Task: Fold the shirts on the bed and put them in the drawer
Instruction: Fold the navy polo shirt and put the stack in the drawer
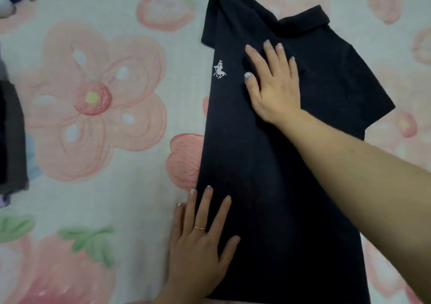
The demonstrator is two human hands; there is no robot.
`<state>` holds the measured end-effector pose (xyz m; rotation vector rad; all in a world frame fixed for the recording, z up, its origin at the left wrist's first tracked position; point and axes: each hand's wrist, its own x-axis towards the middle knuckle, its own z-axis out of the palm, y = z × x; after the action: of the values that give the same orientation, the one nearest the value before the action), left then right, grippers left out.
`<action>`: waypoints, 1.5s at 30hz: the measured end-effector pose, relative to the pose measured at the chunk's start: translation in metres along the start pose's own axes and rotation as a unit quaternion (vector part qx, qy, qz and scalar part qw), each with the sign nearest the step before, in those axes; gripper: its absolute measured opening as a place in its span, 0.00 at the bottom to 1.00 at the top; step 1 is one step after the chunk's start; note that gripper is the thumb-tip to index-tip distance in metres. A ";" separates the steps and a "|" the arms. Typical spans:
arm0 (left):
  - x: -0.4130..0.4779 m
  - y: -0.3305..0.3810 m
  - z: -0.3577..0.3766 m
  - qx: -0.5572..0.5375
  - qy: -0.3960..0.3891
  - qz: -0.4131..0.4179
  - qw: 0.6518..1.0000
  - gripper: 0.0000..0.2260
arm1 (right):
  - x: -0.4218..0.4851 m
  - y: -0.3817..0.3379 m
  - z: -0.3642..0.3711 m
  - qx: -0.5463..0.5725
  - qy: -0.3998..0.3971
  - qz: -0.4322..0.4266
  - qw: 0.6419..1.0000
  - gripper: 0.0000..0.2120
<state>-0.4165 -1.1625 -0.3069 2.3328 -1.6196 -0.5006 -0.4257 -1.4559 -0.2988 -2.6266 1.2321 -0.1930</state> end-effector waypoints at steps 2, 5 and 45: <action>0.018 0.005 -0.008 -0.009 0.019 -0.001 1.000 0.26 | -0.046 0.008 -0.014 0.033 0.079 0.070 0.994 0.24; 0.072 0.023 -0.024 -0.038 0.063 0.030 0.997 0.23 | -0.128 0.039 -0.028 0.053 0.092 0.261 0.959 0.28; 0.290 0.061 -0.065 -0.609 0.049 -0.226 0.758 0.05 | -0.289 -0.069 -0.031 0.088 0.008 0.255 0.963 0.26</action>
<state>-0.3480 -1.4544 -0.2626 1.5564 -0.3045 -1.0765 -0.5652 -1.1956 -0.2560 -2.0802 1.7549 -0.2181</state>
